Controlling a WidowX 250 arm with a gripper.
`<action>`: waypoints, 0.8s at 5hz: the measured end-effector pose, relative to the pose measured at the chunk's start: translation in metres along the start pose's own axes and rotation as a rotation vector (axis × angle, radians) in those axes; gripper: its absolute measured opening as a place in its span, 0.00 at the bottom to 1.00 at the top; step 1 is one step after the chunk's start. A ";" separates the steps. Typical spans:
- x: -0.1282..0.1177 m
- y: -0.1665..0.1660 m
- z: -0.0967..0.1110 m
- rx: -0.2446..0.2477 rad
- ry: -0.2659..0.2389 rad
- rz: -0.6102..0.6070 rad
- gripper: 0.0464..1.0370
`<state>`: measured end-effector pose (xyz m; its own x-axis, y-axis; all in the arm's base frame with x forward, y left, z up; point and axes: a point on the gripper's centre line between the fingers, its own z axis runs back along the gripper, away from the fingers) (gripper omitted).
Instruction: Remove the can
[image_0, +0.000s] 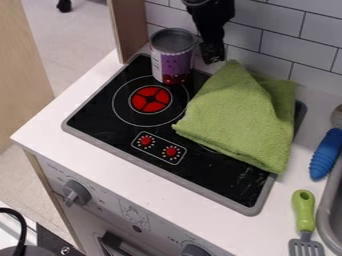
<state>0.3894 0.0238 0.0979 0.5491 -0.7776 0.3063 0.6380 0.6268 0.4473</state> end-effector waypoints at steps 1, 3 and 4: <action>-0.006 0.005 -0.014 0.030 0.053 0.026 0.96; -0.021 0.014 -0.032 0.046 0.151 0.120 0.96; -0.030 0.026 -0.033 0.100 0.182 0.183 0.96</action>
<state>0.4076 0.0653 0.0727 0.7441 -0.6245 0.2373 0.4679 0.7407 0.4820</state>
